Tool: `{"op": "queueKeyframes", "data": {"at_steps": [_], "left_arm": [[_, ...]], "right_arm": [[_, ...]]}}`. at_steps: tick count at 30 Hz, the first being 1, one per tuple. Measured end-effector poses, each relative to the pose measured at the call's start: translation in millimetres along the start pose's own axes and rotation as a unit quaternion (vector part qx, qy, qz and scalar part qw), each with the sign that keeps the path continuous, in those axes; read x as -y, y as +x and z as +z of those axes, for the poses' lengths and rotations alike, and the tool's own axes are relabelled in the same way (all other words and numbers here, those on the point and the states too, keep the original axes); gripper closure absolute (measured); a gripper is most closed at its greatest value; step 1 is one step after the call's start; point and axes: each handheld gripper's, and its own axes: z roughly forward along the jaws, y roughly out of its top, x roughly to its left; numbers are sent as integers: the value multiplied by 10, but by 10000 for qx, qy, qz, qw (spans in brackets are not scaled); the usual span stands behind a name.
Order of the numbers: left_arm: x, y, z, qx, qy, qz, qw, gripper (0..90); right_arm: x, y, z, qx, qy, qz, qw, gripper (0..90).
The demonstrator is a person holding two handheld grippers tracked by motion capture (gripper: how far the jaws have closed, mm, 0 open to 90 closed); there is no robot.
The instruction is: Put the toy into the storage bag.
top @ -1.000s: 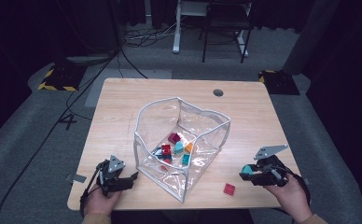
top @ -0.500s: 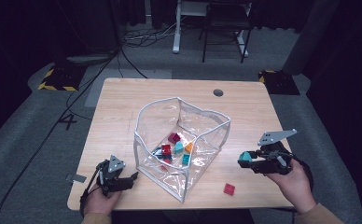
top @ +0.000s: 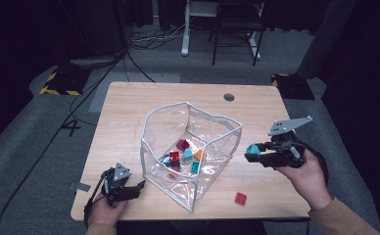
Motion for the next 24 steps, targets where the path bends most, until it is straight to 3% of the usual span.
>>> {"op": "queueKeyframes", "data": {"at_steps": [12, 24], "left_arm": [[1, -2, 1, 5, -3, -14, 10000, 260], [3, -4, 0, -10, -6, -20, 10000, 260]], "right_arm": [[-206, -29, -112, 16, -276, -1, 9996, 573], [-687, -7, 3, 10, -396, -276, 9988, 573]]}}
